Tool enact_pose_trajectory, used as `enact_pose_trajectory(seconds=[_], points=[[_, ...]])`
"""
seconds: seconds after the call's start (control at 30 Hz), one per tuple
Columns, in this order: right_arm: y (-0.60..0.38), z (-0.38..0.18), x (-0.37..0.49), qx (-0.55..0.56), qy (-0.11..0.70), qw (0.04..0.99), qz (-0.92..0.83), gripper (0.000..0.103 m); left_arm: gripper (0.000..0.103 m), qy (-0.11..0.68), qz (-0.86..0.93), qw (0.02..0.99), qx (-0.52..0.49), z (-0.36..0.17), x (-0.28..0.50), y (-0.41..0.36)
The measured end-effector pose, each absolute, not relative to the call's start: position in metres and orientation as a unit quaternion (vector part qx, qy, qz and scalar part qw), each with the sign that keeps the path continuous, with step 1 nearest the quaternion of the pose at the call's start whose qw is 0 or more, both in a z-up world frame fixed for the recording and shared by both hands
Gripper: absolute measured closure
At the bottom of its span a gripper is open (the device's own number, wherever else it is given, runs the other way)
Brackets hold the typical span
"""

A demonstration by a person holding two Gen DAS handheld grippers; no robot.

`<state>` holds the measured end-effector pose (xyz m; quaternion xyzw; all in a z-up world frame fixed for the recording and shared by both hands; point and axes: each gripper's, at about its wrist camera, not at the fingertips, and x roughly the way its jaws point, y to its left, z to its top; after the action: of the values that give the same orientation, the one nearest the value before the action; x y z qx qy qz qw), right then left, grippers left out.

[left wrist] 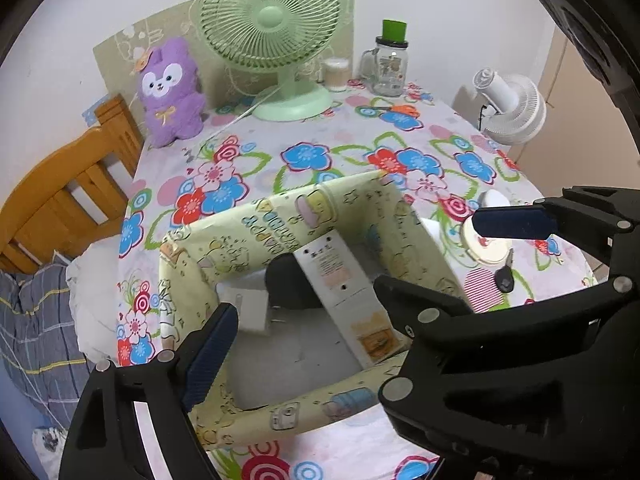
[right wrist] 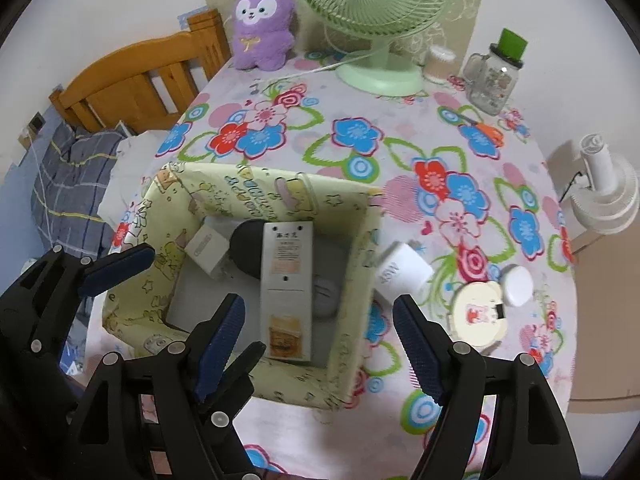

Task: Organize rigid objects
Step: 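Lower the white device into the yellow box and open the right gripper, then move both grippers toward the cream bear-face container and black key fob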

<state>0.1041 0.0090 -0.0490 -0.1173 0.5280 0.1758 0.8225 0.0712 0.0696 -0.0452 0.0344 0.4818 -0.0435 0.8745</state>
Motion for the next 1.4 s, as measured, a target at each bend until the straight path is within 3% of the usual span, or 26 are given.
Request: enact_pose_trajectory(seconds=[1.4], points=[[-0.129, -0.031, 0.089, -0.098, 0.490, 0.860, 0.109, 0.023, 0.014, 0.461, -0.101, 0.879, 0.061, -0.035, 0.072, -0.059]])
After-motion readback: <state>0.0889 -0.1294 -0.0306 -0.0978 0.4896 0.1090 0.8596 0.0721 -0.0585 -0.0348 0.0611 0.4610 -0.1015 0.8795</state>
